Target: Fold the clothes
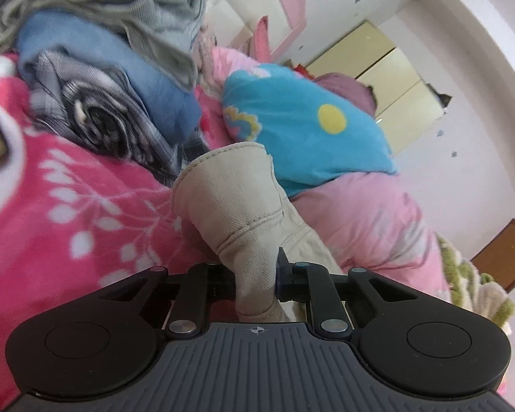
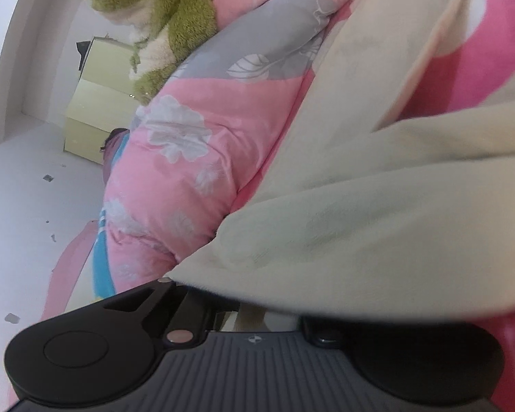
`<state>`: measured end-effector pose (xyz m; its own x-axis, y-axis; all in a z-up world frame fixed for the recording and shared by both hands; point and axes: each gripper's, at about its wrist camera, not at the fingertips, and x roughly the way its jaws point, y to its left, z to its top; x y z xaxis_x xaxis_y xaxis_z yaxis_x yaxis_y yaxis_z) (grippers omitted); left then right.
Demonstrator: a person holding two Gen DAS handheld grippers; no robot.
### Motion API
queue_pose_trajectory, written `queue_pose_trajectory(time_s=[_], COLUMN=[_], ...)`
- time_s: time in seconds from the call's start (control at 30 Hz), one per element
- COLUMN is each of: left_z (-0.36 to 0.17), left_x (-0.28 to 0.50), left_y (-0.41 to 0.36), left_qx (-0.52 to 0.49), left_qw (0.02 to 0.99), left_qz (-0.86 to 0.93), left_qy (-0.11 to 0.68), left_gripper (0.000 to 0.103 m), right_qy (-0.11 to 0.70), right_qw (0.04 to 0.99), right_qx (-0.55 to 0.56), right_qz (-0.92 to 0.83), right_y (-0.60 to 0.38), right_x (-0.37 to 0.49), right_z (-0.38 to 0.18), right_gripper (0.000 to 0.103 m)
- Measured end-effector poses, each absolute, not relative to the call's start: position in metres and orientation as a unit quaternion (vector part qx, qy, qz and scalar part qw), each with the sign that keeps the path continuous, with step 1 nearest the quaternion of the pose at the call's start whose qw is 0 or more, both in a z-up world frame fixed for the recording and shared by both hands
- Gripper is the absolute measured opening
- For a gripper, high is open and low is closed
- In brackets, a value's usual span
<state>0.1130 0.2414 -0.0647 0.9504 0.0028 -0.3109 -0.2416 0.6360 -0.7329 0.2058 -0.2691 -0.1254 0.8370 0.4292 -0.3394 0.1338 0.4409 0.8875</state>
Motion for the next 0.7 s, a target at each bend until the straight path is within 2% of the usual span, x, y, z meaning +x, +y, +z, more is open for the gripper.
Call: queue_pose_trajectory(time_s=[0.4,0.57,0.67,0.7], left_z=[-0.062,-0.08,-0.088,-0.09], left_x=[0.002,-0.005,-0.004,-0.004], left_y=[0.249,0.245,0.245,0.245], left_qx=[-0.445,-0.432,-0.428,-0.427], left_qw=[0.88,0.879,0.879,0.879], left_qz=[0.083,0.106,0.111,0.111], left_qy=[0.143,0.172,0.178,0.178], left_gripper=[0.016,0.016,0.019,0.02], right_qy=[0.302,0.339,0.389,0.405], right_qw=[0.789,0.789,0.769,0.762], right_qx=[0.52,0.495,0.493,0.493], right_qz=[0.124,0.129,0.116,0.112], right_y=[-0.278,-0.28,-0.286,-0.289], right_x=[0.089,0.065,0.068,0.069], right_z=[-0.101,-0.11,-0.127,-0.132], right_gripper=[0.008,0.009,0.02,0.021])
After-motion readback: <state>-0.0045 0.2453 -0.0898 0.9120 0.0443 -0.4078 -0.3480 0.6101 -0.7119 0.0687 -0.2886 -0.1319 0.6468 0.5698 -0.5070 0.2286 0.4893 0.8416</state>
